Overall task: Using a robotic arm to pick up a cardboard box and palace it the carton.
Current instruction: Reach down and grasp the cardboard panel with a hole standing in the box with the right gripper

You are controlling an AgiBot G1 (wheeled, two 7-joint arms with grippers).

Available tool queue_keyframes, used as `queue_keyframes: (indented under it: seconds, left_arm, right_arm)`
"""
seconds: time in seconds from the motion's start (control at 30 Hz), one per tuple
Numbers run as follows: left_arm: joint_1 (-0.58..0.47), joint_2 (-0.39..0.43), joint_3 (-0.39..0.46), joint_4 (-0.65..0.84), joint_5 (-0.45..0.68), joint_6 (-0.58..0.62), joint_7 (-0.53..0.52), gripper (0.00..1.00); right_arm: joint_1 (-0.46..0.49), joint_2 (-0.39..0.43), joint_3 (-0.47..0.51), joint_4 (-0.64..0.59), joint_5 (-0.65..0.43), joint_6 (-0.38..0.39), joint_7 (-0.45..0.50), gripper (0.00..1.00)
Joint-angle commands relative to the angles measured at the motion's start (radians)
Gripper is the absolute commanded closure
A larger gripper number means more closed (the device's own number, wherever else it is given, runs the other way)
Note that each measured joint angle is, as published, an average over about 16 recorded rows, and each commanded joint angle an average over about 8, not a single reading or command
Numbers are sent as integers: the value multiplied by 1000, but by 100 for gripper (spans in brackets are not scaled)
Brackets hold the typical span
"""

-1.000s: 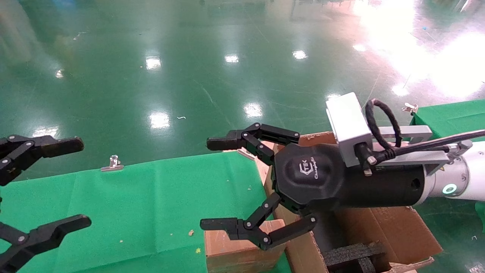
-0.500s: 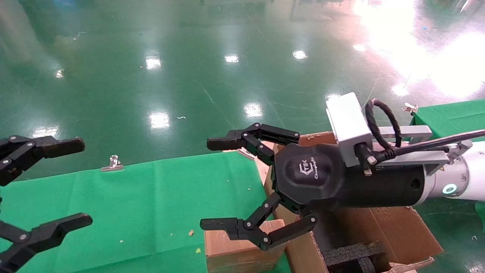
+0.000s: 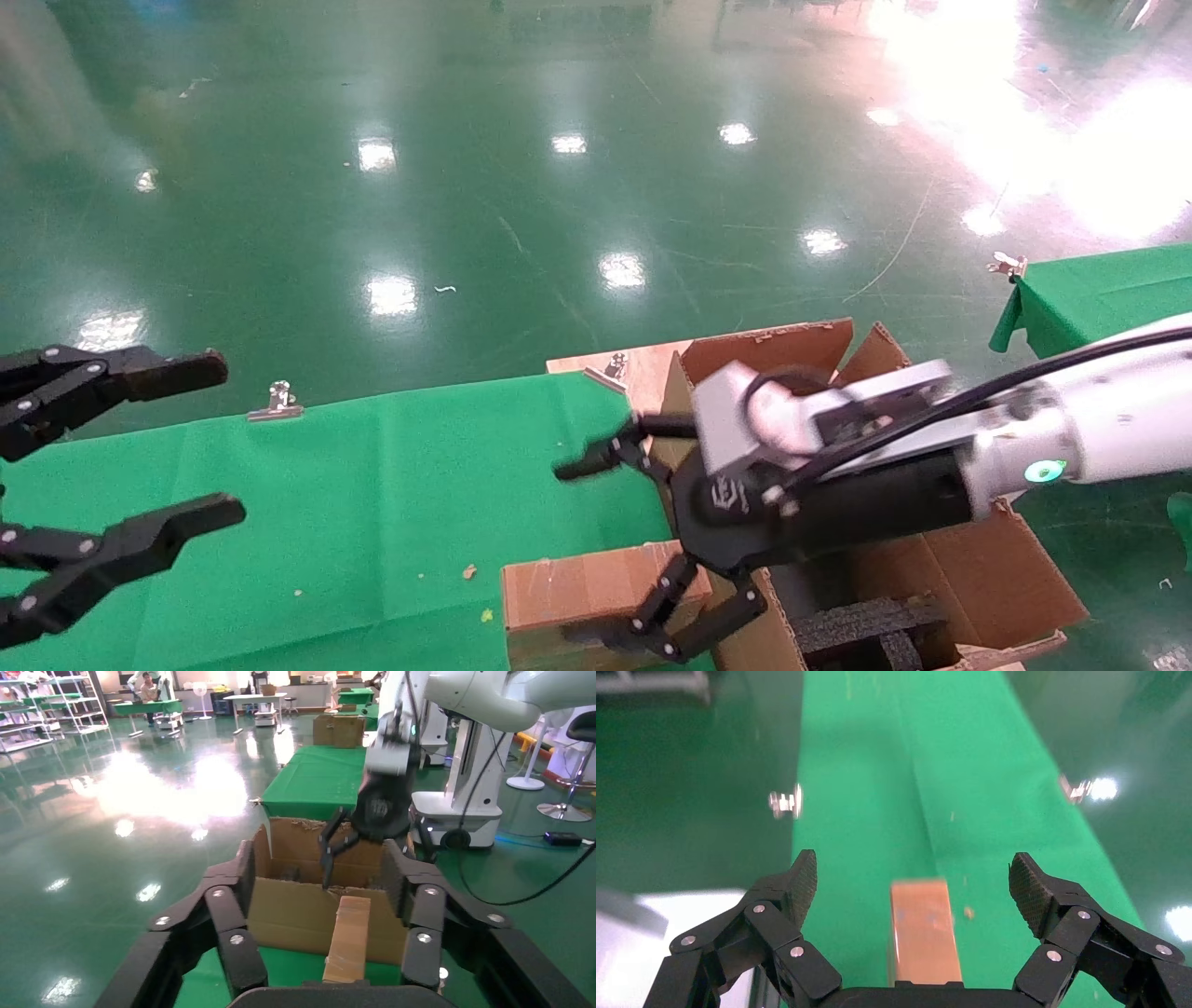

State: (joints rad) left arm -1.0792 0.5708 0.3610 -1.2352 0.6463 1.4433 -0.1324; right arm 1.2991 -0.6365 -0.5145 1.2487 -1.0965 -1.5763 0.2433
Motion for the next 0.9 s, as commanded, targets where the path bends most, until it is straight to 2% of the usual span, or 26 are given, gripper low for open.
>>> queue_keyframes:
  seconds: [0.03, 0.47, 0.67, 0.83, 0.87, 0.9]
  left_arm:
    - [0, 0, 0, 0, 0, 0, 0, 100]
    - [0, 0, 0, 0, 0, 0, 0, 100]
    - [0, 0, 0, 0, 0, 0, 0, 100]
    - [0, 0, 0, 0, 0, 0, 0, 100]
    - [0, 0, 0, 0, 0, 0, 0, 99]
    - [0, 0, 0, 0, 0, 0, 0, 89]
  right_arm:
    - [39, -12, -45, -8, -57, -10, 9, 0]
    - [247, -137, -338, -114, -262, -9, -45, 0]
    - [334, -196, -459, -166, -311, -6, -61, 0]
    - [371, -238, -529, -220, -326, 0, -89, 0]
    - [375, -245, -540, -230, -328, 1, -94, 0]
    - [379, -252, -550, -239, -329, 1, -100, 0]
